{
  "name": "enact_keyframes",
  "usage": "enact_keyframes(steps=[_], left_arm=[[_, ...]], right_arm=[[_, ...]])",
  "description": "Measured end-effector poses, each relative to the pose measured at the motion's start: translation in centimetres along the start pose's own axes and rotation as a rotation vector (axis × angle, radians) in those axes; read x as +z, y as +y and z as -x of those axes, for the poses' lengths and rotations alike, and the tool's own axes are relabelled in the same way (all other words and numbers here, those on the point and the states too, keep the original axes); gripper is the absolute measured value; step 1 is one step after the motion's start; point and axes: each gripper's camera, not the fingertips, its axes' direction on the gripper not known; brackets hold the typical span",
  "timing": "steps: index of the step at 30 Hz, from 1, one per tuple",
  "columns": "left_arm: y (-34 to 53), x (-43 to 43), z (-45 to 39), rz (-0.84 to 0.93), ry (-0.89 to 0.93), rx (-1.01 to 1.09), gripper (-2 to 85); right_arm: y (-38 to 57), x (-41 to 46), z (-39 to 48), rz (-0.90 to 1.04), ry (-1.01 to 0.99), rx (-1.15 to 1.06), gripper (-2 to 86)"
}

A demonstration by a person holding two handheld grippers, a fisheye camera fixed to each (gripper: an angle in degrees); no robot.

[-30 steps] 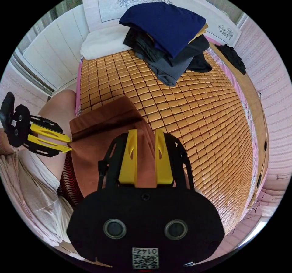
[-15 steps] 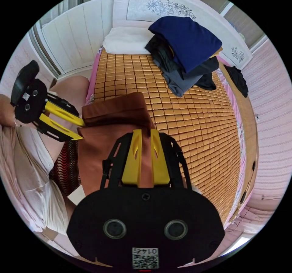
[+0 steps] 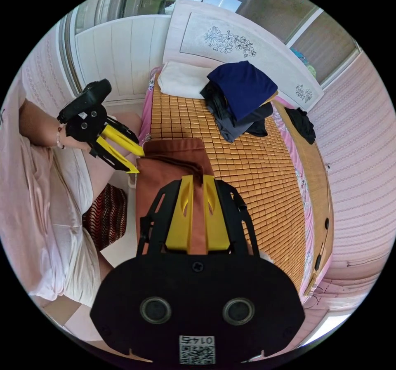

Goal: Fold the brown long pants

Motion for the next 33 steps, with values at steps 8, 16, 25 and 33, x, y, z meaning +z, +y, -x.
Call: enact_keyframes(steps=[8,16,25,33], left_arm=[[-0.1,-1.4,-2.2,-0.117,-0.042,0.117,11.4],[0.2,-5.3,1.5,-0.126,0.003,0.011,5.2],[2.7,-2.3,8.4,-0.008,-0.091,-0.184,6.2],[2.3,3.9,-3.6,-0.091,0.203,0.244,-0.8]], right_arm=[[1.6,-4.7,0.3,-0.056,-0.012,-0.009,4.3],[-4.5,-3.8,-4.6,-0.125,-0.074,0.067,4.8],[-1.0,6.1,-8.5,0.064,-0.159,0.43,1.6],[15.3,7.8,-3.7,0.26,-0.23,0.892,-0.2]])
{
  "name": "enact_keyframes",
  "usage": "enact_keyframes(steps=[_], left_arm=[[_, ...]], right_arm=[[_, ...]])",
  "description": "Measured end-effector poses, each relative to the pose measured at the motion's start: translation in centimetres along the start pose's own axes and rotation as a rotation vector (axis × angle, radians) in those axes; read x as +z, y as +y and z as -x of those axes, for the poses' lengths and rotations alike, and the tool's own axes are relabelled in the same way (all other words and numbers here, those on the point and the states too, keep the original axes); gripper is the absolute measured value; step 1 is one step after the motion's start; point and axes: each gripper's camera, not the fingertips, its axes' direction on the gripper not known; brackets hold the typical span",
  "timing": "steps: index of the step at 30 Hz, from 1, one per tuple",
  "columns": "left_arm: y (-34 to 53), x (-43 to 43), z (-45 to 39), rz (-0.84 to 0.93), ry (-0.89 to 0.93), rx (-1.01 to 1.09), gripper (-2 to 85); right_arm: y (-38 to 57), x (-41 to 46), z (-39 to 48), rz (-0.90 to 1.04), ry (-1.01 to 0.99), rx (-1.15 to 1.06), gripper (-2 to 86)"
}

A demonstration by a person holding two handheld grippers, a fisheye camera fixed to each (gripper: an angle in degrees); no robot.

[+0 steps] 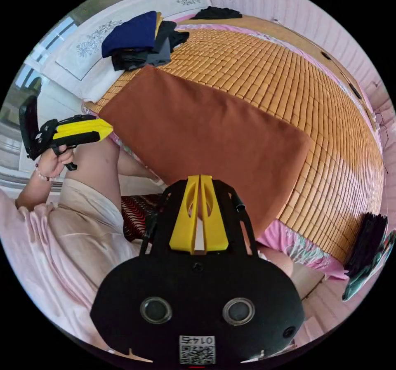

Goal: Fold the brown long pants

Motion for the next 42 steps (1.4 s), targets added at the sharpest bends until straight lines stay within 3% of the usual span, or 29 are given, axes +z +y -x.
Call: enact_keyframes(steps=[3,8,12,15,17,23,25,30,38,42], left_arm=[[-2.3,6.5,-4.8,0.092,0.115,0.124,-0.9],[-2.7,15.8,-10.3,0.297,0.009,0.319,-1.0],[-1.3,17.8,-11.9,0.305,-0.056,0.422,-1.0],[-0.6,18.6,-12.2,0.299,-0.063,0.407,-1.0],[0.2,19.3,-11.9,0.28,-0.046,0.37,-1.0],[0.4,18.2,-10.6,0.172,-0.083,0.318,-1.0],[-0.6,18.4,-9.2,0.161,-0.086,0.272,-1.0],[-2.8,24.4,-5.2,0.314,-0.059,0.191,-1.0],[-2.4,26.0,-5.6,0.483,0.075,0.335,-1.0],[-0.4,26.7,-7.5,0.443,-0.026,0.409,-1.0]], right_arm=[[1.2,2.3,1.2,0.083,0.064,-0.002,-0.2],[-5.6,2.1,2.6,-0.011,0.196,-0.137,-0.3],[-14.1,3.5,2.6,0.043,0.16,-0.188,-0.3],[-19.8,5.5,2.9,0.112,0.171,-0.207,-0.3],[-22.6,9.2,3.4,0.275,0.175,-0.237,-0.4],[-26.4,10.2,5.2,0.416,0.22,-0.416,-0.4],[-27.8,10.0,5.3,0.374,0.276,-0.418,-0.4],[-30.6,12.6,5.2,0.439,0.247,-0.362,-0.4],[-34.3,14.7,6.3,0.56,0.247,-0.41,-0.8],[-35.8,15.7,6.8,0.632,0.251,-0.42,-0.9]])
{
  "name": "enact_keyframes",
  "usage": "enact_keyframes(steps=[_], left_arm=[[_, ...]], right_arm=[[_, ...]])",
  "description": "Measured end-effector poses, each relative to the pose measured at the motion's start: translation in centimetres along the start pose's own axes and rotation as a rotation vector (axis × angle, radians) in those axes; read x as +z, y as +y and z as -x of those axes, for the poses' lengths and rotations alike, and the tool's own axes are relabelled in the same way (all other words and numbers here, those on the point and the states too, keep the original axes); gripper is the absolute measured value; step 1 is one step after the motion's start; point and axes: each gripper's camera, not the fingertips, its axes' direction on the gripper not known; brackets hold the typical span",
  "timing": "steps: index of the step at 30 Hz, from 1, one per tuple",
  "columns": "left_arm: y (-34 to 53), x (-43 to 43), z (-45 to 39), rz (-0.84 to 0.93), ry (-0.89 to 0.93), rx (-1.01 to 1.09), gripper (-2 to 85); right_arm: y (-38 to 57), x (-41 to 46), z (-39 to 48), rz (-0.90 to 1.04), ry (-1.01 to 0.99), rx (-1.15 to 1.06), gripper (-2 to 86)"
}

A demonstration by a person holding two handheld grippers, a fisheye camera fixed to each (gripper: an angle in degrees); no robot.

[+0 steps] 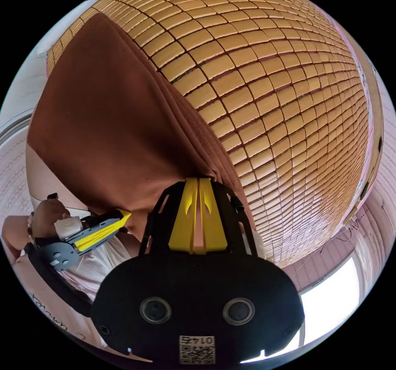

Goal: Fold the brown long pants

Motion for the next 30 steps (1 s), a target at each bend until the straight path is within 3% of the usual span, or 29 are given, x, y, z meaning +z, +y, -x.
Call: enact_keyframes(steps=[8,13,20,27,30], left_arm=[[0.2,2.7,1.8,-0.035,0.092,-0.036,-1.0],[0.2,2.0,-1.1,0.001,-0.034,0.051,-1.0],[0.4,2.2,1.3,0.039,0.12,-0.016,-1.0],[0.3,4.7,-0.6,0.019,0.002,0.072,-1.0],[0.9,3.6,0.9,0.003,0.079,-0.006,-1.0]], right_arm=[[-2.2,-0.2,0.2,0.044,0.01,-0.024,-0.9],[-2.6,-0.2,0.9,0.043,0.045,-0.022,-0.9],[-2.5,-0.1,1.5,0.043,0.074,-0.029,-0.8],[-1.7,0.2,1.7,0.033,0.084,-0.023,-0.8],[-0.9,0.3,1.7,0.018,0.087,-0.016,-0.8]])
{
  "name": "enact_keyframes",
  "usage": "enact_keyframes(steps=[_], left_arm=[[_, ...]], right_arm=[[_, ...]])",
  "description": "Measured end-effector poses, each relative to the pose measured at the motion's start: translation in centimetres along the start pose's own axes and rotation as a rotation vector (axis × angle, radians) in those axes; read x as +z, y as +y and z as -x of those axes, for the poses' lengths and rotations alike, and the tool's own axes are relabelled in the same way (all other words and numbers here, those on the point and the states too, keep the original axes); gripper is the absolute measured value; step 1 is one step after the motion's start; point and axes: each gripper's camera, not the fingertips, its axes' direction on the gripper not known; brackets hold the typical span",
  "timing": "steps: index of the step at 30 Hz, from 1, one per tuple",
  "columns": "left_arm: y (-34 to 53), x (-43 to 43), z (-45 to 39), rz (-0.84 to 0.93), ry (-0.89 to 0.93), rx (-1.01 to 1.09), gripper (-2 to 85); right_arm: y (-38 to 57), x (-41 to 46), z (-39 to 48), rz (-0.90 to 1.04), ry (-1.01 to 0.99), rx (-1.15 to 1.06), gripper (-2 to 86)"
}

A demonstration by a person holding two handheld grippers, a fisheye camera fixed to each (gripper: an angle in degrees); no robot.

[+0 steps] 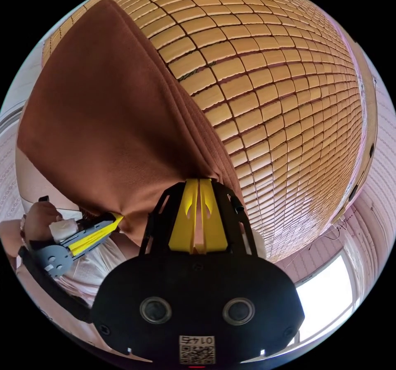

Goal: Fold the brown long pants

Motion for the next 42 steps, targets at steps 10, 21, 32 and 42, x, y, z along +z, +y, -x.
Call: enact_keyframes(steps=[10,21,32,42], left_arm=[[1.1,1.0,-0.4,0.019,0.027,-0.019,-1.0],[2.7,-2.0,-1.7,0.002,0.042,-0.029,-1.0],[8.2,-6.9,-6.8,-0.102,0.043,-0.037,-0.9],[6.3,-9.0,-10.8,-0.237,0.095,0.039,4.8]], right_arm=[[2.7,0.8,-0.3,0.015,0.006,-0.003,-0.8],[7.9,2.3,-2.1,0.002,-0.04,0.001,-0.9],[34.5,7.6,-9.3,-0.746,-0.54,0.434,-0.2],[54.5,22.1,-6.6,-0.489,-0.631,0.784,16.7]])
